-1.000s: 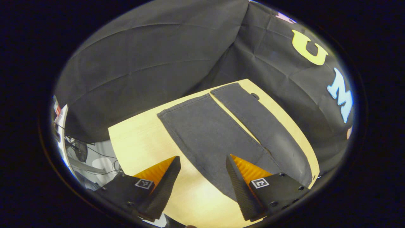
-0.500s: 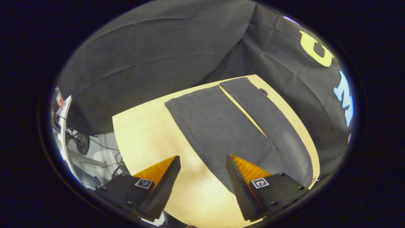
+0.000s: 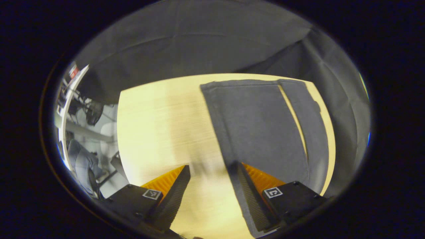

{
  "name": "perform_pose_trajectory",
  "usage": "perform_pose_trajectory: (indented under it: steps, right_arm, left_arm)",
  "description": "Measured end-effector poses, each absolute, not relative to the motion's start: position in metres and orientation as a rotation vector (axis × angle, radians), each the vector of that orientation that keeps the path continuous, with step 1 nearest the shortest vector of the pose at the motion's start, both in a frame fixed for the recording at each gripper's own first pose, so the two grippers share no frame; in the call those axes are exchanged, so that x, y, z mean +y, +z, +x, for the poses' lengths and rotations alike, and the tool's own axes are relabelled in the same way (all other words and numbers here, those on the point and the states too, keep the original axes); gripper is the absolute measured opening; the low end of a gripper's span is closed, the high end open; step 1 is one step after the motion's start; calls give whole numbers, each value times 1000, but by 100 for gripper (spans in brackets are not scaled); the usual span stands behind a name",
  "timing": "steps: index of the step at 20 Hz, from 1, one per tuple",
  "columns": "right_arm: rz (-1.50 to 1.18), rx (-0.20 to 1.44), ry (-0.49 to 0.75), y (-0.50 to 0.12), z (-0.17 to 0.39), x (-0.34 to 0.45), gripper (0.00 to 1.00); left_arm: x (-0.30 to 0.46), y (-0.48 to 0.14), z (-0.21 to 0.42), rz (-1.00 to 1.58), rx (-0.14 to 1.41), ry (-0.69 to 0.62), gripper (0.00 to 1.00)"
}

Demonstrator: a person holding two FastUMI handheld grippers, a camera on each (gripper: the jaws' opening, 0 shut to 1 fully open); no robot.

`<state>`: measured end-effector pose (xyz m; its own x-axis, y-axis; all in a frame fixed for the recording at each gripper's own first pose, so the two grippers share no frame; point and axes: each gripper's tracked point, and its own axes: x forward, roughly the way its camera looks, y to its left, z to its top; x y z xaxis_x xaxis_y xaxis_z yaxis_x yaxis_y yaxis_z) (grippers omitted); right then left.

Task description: Grasp the waist and the cuffs of the jeans and fold them to make the two legs overlap; first hold the waist and fold one-third of the jeans toward the cuffs, then hold the cuffs and fold the remaining one-third in the same direction to finish folding.

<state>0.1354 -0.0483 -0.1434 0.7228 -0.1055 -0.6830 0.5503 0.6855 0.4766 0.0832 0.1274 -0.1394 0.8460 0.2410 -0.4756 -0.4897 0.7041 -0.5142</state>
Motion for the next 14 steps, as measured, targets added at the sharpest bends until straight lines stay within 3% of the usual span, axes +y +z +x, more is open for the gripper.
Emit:
perform_pose_trajectory:
  steps: [1, 8, 10, 13, 14]
  right_arm:
    - [723, 672, -400, -144, 135, -47, 77]
    - [661, 669, -426, -145, 135, -46, 76]
    - [641, 678, -447, -145, 136, -46, 77]
    - [575, 719, -505, -148, 135, -47, 77]
    - [550, 728, -509, -149, 136, -46, 73]
  left_arm:
    - [129, -128, 92, -689, 376, 400, 89]
    - [120, -69, 151, -595, 518, 555, 91]
    - [103, -61, 175, -570, 528, 548, 94]
    - [85, -60, 197, -561, 543, 565, 59]
    - [83, -62, 197, -555, 536, 575, 38]
